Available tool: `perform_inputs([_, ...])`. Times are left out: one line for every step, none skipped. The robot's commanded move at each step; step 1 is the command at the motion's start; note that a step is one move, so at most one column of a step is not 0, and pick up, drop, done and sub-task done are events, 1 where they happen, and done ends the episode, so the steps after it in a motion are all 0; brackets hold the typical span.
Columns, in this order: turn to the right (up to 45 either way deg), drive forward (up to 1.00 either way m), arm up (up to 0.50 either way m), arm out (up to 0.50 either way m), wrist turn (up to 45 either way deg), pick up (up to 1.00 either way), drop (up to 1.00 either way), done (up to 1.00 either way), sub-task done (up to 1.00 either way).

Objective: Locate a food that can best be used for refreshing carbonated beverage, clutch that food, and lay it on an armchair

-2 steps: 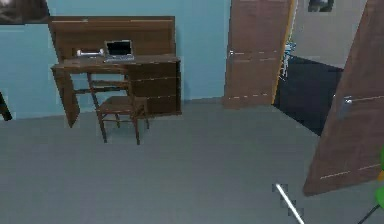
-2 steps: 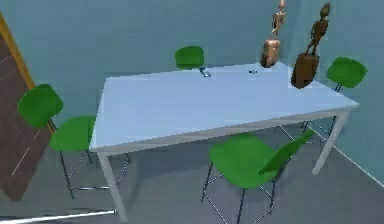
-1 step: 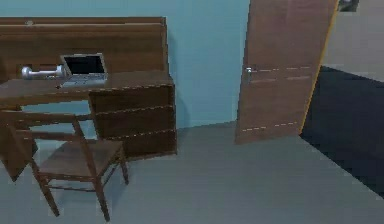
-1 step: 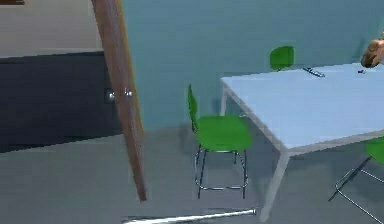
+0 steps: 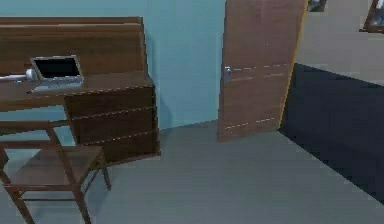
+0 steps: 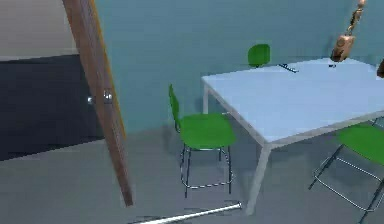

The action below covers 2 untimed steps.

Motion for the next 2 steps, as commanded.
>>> perform_inputs([0.0, 0.65, 0.0, 0.0, 0.0, 0.0, 0.0, 0.0, 0.0])
perform_inputs([24.0, 0.0, 0.0, 0.0, 0.0, 0.0, 0.0, 0.0, 0.0])
